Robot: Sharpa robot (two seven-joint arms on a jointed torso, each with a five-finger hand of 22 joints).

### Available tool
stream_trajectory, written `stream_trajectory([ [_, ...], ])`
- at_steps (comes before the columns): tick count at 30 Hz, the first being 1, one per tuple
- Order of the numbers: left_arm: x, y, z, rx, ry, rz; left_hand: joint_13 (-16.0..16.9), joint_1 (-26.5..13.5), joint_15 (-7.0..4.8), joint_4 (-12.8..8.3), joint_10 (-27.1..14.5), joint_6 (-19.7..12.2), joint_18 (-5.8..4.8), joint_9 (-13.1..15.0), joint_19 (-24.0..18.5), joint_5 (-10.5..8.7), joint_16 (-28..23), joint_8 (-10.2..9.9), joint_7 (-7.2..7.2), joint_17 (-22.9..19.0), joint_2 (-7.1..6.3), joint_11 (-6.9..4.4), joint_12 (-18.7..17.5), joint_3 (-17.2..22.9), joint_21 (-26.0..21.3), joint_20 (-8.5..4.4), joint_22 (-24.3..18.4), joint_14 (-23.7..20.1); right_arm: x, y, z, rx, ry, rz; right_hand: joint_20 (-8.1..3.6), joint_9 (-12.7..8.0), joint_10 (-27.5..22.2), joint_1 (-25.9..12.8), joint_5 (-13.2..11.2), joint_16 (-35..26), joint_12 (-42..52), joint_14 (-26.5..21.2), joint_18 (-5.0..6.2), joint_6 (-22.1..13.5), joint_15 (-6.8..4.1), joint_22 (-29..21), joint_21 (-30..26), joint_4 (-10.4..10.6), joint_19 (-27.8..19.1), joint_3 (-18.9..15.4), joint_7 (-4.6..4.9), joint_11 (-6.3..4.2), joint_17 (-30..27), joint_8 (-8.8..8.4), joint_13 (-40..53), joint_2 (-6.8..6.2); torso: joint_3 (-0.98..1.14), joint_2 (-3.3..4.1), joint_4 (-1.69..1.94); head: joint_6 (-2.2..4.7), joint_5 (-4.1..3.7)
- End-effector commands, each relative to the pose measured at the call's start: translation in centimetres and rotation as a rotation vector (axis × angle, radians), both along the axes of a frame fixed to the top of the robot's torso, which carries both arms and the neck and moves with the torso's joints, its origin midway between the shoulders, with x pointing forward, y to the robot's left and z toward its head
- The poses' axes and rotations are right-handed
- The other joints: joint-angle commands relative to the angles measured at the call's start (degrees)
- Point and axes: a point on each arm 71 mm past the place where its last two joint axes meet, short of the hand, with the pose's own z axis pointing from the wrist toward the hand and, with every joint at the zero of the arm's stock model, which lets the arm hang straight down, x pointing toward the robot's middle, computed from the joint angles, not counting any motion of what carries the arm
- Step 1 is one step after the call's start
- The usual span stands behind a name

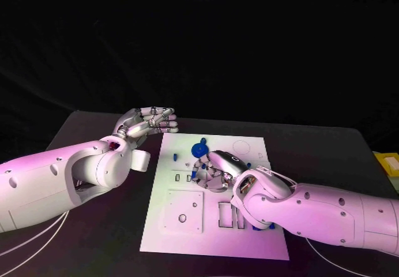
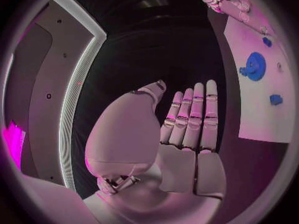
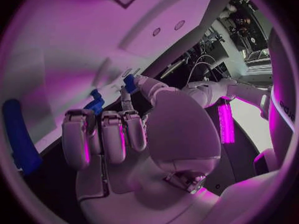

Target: Assemble the parts on the task board

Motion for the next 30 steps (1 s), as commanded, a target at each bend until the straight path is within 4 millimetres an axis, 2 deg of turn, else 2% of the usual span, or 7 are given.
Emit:
stream_trajectory([
  [1,-0.07,-0.24,0.08,-0.011,-0.002,-0.021,0.1,-0.2,-0.21,0.0,0.3,-0.1,0.71,0.0,-0.3,-0.23,-0.4,-0.2,2.00,0.1,-0.18,-0.02,-0.3,0.3,-0.2,-0.01,-0.1,-0.3,-0.14,0.22,-0.17,-0.033,-0.023,0.016,-0.43,0.0,1.1,-0.4,-0.1,0.2,0.2,6.1,-1.09,-0.3,-0.41,11.1,0.1,0.3,2.2,-0.2,-0.21,-0.32,15.1,0.19,8.7,-0.05,-0.02,0.00,0.02,-0.17,0.07],
  [15,-0.09,-0.17,0.07,-0.012,-0.001,-0.022,0.0,-0.2,-0.21,-0.1,0.3,-0.1,0.71,0.0,-0.4,-0.21,-0.4,-0.3,2.03,0.1,-0.15,0.00,-0.4,0.5,-0.2,-0.02,-0.1,-0.3,-0.21,0.25,-0.56,-0.065,-0.025,0.026,-0.43,0.0,0.9,-0.4,0.0,0.2,0.1,6.1,-1.02,-0.3,-0.40,10.9,-0.1,0.3,2.0,-0.2,-0.21,-0.32,15.1,0.15,8.6,-0.22,0.03,-0.04,-0.04,-0.49,0.49],
  [21,-0.11,-0.21,0.06,-0.012,0.001,-0.024,0.0,-0.2,-0.21,-0.1,0.3,-0.1,0.71,0.0,-0.4,-0.21,-0.4,-0.3,2.03,0.1,-0.15,0.00,-0.4,0.5,-0.2,-0.02,-0.1,-0.3,-0.15,0.23,-0.64,-0.072,-0.024,0.026,-0.42,0.0,0.7,-0.4,0.0,0.2,-0.1,6.1,-0.98,-0.6,-0.39,10.8,-0.3,0.2,1.9,-0.3,-0.14,-0.28,15.1,0.01,8.3,-0.43,0.04,-0.05,0.03,-0.45,0.43],
  [25,-0.11,-0.18,0.05,-0.012,0.001,-0.024,0.0,-0.2,-0.21,-0.1,0.3,-0.1,0.71,0.0,-0.4,-0.21,-0.4,-0.3,2.03,0.1,-0.15,0.00,-0.4,0.5,-0.2,-0.02,-0.1,-0.3,-0.09,0.21,-0.68,-0.075,-0.025,0.025,-0.35,-0.2,0.3,-0.4,0.0,0.2,-0.6,6.0,-0.89,-1.3,-0.25,10.6,-0.6,0.1,1.6,-0.3,0.15,-0.06,14.9,-0.35,7.8,-0.87,-0.02,-0.05,0.00,-0.44,0.43],
  [30,-0.12,-0.17,0.05,-0.012,0.002,-0.025,0.0,-0.2,-0.20,-0.1,0.3,-0.1,0.70,-0.1,-0.4,-0.21,-0.4,-0.3,2.05,0.1,-0.16,0.01,-0.4,0.5,-0.2,-0.02,-0.1,-0.3,-0.05,0.23,-0.73,-0.077,-0.025,0.025,-0.28,-0.3,0.1,-0.4,0.0,0.2,-0.8,6.0,-0.85,-1.7,-0.13,10.5,-0.8,0.1,1.5,-0.4,0.33,0.09,14.8,-0.58,7.6,-1.10,0.01,0.00,0.01,-0.49,0.50],
])
